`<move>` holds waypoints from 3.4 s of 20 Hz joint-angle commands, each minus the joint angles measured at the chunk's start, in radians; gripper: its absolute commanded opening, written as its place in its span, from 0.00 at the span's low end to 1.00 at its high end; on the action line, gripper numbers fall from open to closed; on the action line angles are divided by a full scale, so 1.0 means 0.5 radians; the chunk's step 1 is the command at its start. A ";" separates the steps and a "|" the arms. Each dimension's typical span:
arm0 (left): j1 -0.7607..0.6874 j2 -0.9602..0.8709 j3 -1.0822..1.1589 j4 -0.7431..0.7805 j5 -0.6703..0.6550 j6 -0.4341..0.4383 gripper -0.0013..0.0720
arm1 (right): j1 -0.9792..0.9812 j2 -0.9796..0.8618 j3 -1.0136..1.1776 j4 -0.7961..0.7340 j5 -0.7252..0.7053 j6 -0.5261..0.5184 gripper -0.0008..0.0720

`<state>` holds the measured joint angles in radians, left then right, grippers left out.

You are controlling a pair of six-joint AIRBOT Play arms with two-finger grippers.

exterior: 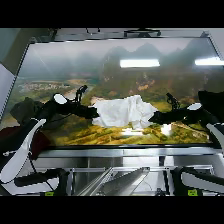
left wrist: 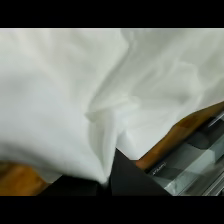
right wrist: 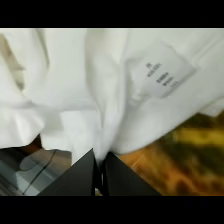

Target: Fold the shirts.

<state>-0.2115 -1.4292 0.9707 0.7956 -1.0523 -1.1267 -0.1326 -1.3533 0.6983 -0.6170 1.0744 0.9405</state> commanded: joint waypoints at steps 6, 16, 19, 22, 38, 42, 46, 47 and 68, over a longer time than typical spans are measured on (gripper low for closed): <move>0.296 0.880 0.528 -0.234 -0.263 0.000 0.05 | -0.420 0.893 0.743 0.072 0.639 0.098 0.04; 0.747 1.604 0.720 0.014 -0.543 -0.036 0.05 | -0.600 1.616 1.160 0.069 0.578 0.217 0.04; 0.806 1.450 0.388 0.014 -0.721 0.026 0.05 | -0.600 1.471 0.898 0.073 0.576 0.214 0.04; 0.805 1.140 0.117 0.012 -0.703 0.137 0.05 | -0.600 1.244 0.484 0.067 0.574 0.135 0.04; 0.555 -0.304 0.849 0.101 -0.436 0.173 1.00 | -0.309 0.040 0.122 0.279 -0.069 -0.320 0.04; 0.674 -0.198 0.698 0.011 -0.887 -0.040 0.93 | -0.310 0.042 0.185 0.280 -0.032 -0.349 0.04; 0.513 0.250 -0.138 -0.026 -0.764 -0.055 0.92 | -0.310 0.041 0.191 0.279 -0.031 -0.366 0.04; 0.436 0.353 -0.340 -0.027 -0.665 -0.087 0.92 | -0.309 0.041 0.191 0.279 -0.029 -0.366 0.04; -0.313 0.465 -0.440 -0.224 0.114 -0.124 0.04 | -0.359 0.043 0.225 0.285 0.344 -0.319 0.04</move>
<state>-0.3695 -1.2743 0.6807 0.6949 -0.9176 -1.2015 -0.2955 -1.3323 0.7979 -0.4778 1.1763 0.7589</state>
